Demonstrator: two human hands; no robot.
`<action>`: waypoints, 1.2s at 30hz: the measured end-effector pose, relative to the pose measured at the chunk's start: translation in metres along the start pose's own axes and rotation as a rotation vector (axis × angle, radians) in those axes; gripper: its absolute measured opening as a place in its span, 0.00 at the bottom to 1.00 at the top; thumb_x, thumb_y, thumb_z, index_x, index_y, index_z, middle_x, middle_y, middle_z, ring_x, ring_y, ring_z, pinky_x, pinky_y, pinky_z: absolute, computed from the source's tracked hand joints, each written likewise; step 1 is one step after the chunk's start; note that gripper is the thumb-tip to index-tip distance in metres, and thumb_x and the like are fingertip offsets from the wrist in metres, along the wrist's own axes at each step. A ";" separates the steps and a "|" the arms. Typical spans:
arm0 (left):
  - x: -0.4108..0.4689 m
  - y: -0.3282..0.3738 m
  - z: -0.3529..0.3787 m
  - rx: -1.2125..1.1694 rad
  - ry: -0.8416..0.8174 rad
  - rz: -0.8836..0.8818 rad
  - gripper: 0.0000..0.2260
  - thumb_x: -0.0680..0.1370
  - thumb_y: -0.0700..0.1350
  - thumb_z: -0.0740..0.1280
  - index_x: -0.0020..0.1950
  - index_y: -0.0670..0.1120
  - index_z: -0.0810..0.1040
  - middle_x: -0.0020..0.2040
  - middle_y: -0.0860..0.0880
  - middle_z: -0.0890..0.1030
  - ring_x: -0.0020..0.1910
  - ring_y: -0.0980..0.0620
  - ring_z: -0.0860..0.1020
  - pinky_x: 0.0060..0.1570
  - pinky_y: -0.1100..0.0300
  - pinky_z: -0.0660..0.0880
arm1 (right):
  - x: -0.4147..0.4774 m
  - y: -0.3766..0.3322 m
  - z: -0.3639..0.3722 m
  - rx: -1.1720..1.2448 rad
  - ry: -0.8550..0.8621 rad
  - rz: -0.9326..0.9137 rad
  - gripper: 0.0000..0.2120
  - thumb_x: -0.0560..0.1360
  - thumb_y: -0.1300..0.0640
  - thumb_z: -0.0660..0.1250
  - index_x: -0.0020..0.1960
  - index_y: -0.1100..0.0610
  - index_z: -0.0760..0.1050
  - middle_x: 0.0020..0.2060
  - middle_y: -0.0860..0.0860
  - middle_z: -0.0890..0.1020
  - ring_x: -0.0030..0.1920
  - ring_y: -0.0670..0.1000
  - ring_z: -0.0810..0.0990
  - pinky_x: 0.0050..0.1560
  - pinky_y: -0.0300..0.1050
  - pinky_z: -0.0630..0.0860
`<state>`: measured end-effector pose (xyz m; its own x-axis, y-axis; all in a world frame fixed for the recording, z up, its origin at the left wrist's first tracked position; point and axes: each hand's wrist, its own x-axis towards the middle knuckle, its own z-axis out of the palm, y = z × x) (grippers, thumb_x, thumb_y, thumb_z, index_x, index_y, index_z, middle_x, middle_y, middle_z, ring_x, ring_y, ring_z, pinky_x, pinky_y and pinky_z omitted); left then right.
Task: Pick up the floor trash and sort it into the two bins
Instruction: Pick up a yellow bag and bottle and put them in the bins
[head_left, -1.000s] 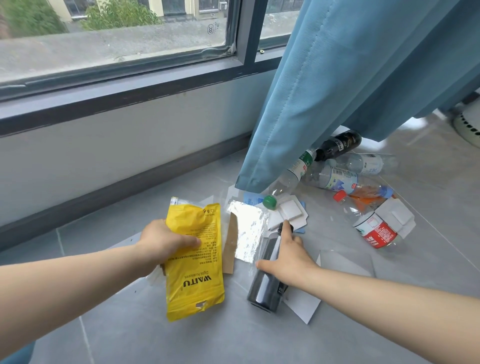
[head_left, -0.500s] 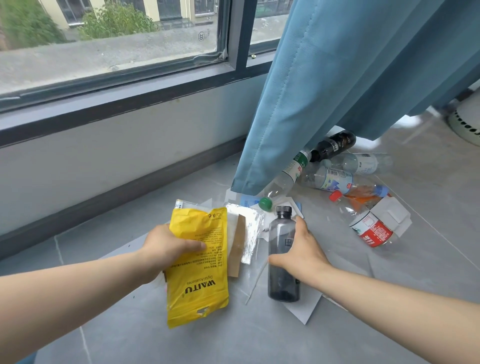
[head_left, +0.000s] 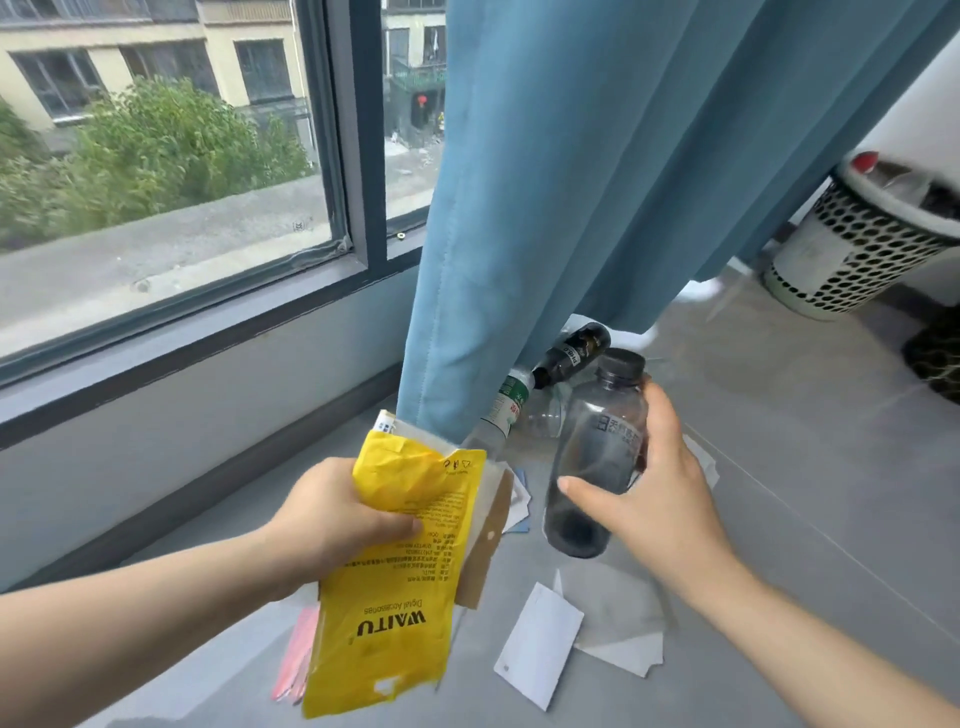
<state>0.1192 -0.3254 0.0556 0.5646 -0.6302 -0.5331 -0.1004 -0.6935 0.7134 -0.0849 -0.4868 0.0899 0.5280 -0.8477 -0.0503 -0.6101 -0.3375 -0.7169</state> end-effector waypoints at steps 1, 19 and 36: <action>-0.001 0.012 0.000 0.016 -0.004 0.018 0.11 0.65 0.47 0.80 0.44 0.48 0.83 0.40 0.50 0.85 0.39 0.51 0.84 0.43 0.53 0.82 | 0.002 -0.005 -0.008 0.007 0.018 0.001 0.49 0.63 0.53 0.79 0.72 0.36 0.52 0.58 0.32 0.72 0.62 0.45 0.72 0.59 0.42 0.70; -0.211 0.311 -0.132 -0.179 0.117 -0.028 0.08 0.67 0.43 0.78 0.42 0.49 0.81 0.39 0.51 0.84 0.39 0.50 0.83 0.42 0.53 0.80 | -0.033 -0.264 -0.269 0.113 0.198 0.070 0.41 0.63 0.57 0.79 0.69 0.44 0.60 0.62 0.43 0.75 0.61 0.47 0.75 0.60 0.40 0.72; -0.448 0.600 -0.226 -0.223 0.099 0.231 0.08 0.68 0.44 0.77 0.43 0.50 0.81 0.41 0.49 0.83 0.41 0.47 0.82 0.42 0.54 0.78 | -0.130 -0.484 -0.578 0.169 0.535 0.083 0.43 0.65 0.58 0.78 0.73 0.50 0.58 0.63 0.39 0.69 0.62 0.39 0.67 0.58 0.27 0.60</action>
<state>-0.0086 -0.3805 0.8250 0.6259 -0.7171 -0.3068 -0.0597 -0.4362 0.8979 -0.1995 -0.4498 0.8450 0.0823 -0.9728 0.2166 -0.5106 -0.2278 -0.8291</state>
